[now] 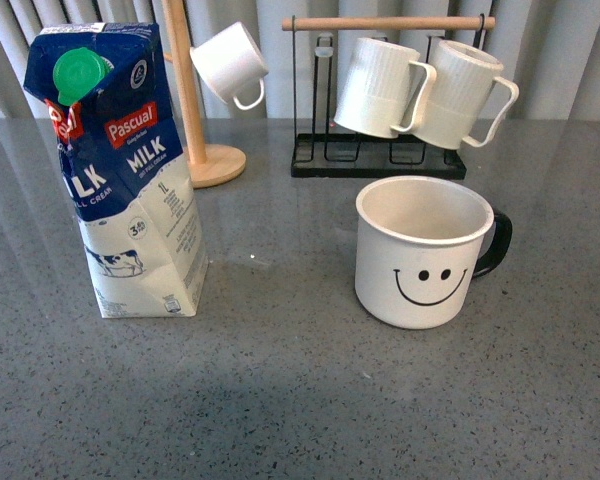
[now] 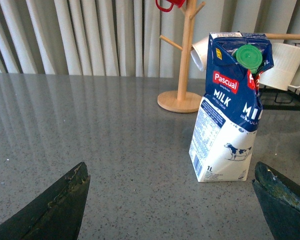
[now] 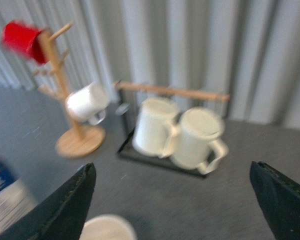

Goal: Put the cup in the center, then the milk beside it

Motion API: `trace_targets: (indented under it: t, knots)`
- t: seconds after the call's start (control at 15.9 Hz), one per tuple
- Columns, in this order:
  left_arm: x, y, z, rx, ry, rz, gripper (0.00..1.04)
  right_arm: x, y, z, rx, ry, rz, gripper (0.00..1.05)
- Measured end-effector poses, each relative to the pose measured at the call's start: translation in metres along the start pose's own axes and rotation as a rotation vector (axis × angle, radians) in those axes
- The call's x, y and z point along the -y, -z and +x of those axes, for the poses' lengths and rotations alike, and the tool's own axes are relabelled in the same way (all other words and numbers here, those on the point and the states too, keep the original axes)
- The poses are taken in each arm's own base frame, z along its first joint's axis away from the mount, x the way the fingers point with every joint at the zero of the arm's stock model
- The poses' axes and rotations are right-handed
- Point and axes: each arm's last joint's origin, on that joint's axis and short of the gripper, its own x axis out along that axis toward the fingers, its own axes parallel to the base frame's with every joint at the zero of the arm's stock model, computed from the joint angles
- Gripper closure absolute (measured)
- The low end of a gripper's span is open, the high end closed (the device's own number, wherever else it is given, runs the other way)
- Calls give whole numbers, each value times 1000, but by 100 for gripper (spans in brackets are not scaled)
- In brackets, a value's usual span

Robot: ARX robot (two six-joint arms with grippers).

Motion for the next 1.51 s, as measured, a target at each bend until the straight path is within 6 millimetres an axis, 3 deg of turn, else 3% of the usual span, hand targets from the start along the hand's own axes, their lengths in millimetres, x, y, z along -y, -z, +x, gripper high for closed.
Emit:
trace_targets:
  t: [0.06, 0.13, 0.19, 0.25, 0.44, 0.56, 0.63, 1.51]
  knots:
    - [0, 0, 0, 0, 0, 0, 7, -12, 14, -34, 135, 197, -32, 23]
    - [0, 0, 0, 0, 0, 0, 7, -17, 42, -71, 168, 335, -33, 38]
    - [0, 0, 0, 0, -1, 0, 7, -16, 74, -95, 152, 397, -31, 50]
    - [0, 0, 0, 0, 0, 0, 7, -15, 93, -105, 134, 410, -30, 58]
    - [0, 0, 0, 0, 0, 0, 7, -12, 114, -116, 113, 395, -29, 67]
    - [0, 0, 0, 0, -1, 0, 7, -7, 143, -130, 92, 424, -25, 87]
    - [0, 0, 0, 0, 0, 0, 7, -9, 142, -133, 112, 408, -30, 100]
    - [0, 0, 0, 0, 0, 0, 7, -18, 169, -151, 136, 402, -39, 103]
